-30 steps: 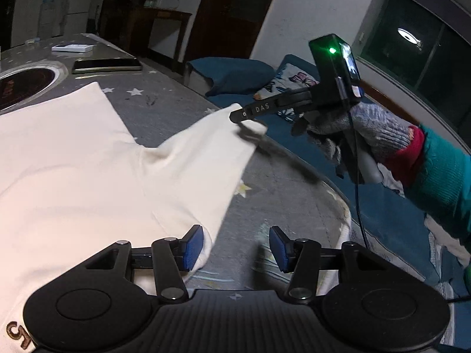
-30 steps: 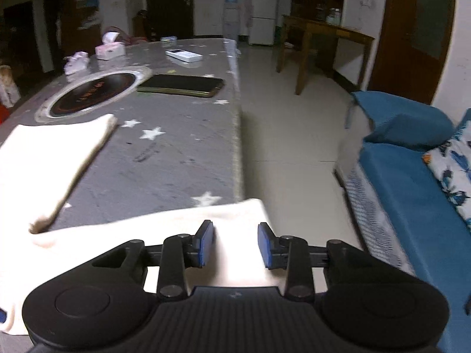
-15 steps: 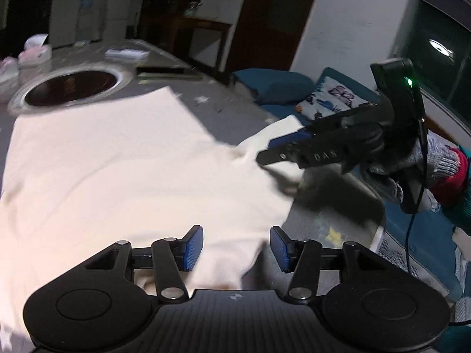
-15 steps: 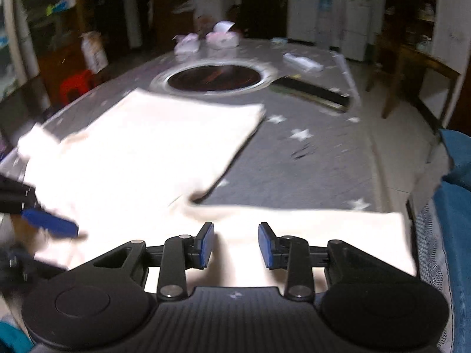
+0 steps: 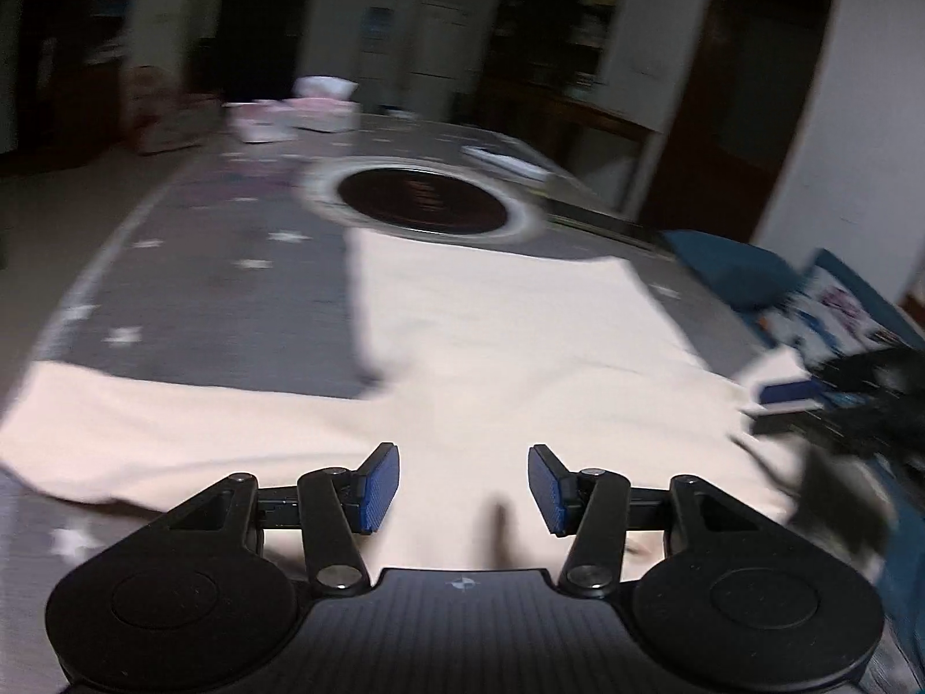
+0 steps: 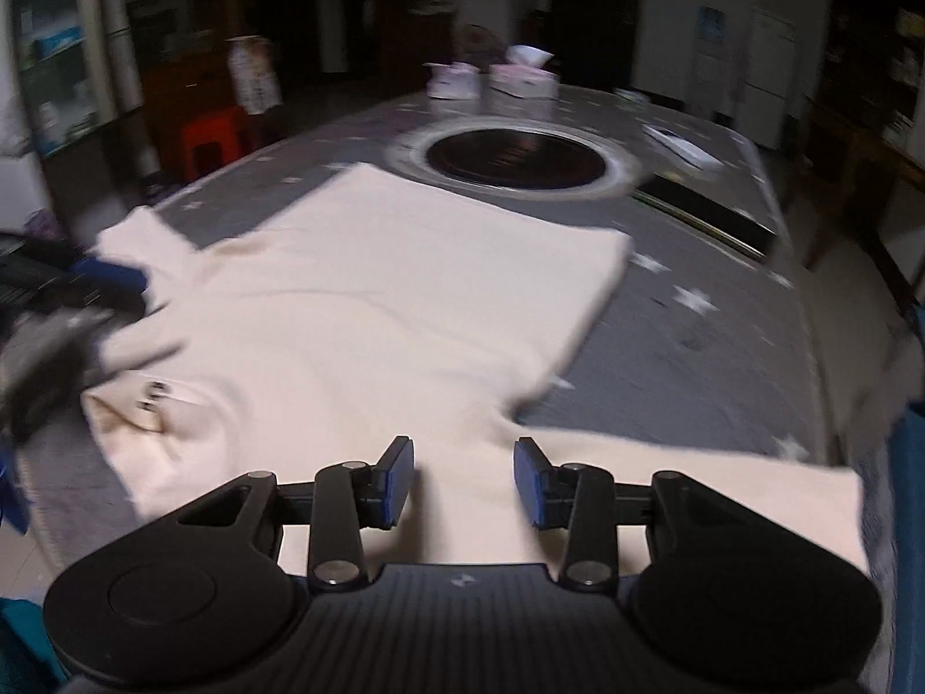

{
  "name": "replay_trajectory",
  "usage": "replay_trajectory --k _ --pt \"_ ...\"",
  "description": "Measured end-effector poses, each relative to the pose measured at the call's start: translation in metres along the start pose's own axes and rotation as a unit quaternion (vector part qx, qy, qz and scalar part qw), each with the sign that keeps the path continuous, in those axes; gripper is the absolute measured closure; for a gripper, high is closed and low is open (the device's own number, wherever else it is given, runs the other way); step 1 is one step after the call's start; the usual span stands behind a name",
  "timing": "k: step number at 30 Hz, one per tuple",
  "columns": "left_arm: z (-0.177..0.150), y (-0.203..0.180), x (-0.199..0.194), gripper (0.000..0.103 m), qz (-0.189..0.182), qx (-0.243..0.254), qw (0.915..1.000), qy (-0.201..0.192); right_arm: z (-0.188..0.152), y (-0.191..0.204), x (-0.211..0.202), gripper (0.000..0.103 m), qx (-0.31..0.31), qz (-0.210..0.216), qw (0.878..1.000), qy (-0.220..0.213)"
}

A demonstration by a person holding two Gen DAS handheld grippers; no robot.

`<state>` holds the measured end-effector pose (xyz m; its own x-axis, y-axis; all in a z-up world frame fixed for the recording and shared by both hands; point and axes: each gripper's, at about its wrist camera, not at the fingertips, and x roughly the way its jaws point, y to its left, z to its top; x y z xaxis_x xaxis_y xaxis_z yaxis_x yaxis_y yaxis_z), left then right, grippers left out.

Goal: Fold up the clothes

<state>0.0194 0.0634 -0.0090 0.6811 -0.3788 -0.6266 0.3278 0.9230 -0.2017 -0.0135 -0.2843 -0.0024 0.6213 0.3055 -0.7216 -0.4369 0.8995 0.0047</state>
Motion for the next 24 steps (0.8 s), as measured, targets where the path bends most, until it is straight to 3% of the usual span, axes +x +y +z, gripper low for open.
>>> replay_trajectory --k 6,13,18,24 --pt "0.007 0.052 -0.001 0.053 0.087 -0.025 0.9958 -0.012 0.019 0.044 0.016 0.064 -0.051 0.053 0.997 -0.001" --pt "0.002 0.104 -0.012 0.053 0.208 -0.046 0.9768 -0.016 0.034 0.090 0.027 0.064 -0.097 0.117 0.988 -0.004" --pt "0.001 0.130 -0.023 0.051 0.246 -0.078 0.9656 -0.033 0.042 0.123 0.026 0.060 -0.138 0.159 0.977 -0.013" --pt "-0.004 0.139 -0.020 0.052 0.249 -0.076 0.9653 -0.019 0.040 0.158 0.038 0.062 -0.186 0.188 0.964 -0.001"
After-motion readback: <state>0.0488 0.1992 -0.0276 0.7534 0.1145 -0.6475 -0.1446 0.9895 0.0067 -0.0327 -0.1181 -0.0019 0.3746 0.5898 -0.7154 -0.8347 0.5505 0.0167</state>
